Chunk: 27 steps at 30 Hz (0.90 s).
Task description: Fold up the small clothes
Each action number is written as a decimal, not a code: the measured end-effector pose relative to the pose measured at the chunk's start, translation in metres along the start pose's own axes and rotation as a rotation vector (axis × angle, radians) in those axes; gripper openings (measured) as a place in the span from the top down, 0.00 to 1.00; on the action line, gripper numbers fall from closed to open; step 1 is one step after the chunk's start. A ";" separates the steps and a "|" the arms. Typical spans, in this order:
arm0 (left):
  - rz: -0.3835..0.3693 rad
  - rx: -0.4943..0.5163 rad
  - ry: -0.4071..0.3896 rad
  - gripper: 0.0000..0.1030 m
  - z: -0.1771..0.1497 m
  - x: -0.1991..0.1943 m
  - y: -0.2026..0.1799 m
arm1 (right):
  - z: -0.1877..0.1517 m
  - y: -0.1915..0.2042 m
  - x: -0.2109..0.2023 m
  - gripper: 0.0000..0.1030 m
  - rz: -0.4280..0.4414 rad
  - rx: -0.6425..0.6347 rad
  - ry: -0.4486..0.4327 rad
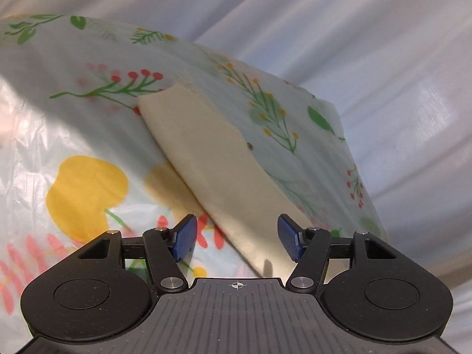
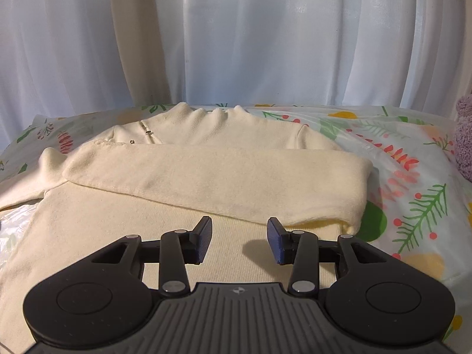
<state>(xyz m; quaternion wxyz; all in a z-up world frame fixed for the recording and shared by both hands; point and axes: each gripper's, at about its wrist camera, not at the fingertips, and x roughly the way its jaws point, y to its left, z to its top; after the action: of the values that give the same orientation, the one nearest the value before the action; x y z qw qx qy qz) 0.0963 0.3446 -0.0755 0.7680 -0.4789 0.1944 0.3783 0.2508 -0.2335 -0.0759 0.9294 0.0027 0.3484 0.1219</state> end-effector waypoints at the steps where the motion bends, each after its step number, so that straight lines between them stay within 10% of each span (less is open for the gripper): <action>1: -0.015 -0.029 -0.006 0.43 0.004 0.002 0.006 | 0.001 0.001 0.000 0.60 0.007 0.004 0.003; 8: -0.072 -0.231 -0.051 0.66 0.034 0.019 0.042 | 0.005 0.009 -0.005 0.57 0.024 -0.004 -0.004; 11: -0.047 -0.224 -0.052 0.91 0.041 0.031 0.044 | 0.005 0.012 -0.004 0.56 0.027 -0.012 -0.002; 14: -0.051 -0.195 -0.053 0.92 0.044 0.034 0.042 | 0.006 0.012 -0.003 0.56 0.021 -0.006 0.002; 19: -0.147 0.093 -0.115 0.92 0.030 0.010 -0.020 | 0.007 0.009 -0.003 0.56 0.009 0.010 -0.003; 27: -0.652 0.623 0.065 0.92 -0.096 -0.046 -0.196 | 0.014 0.008 -0.008 0.56 0.031 0.041 -0.027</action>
<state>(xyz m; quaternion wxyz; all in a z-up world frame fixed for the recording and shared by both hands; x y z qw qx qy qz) 0.2231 0.1917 0.0257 0.9481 -0.2727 0.1619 0.0251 0.2519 -0.2262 -0.0593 0.9317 0.0289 0.3383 0.1290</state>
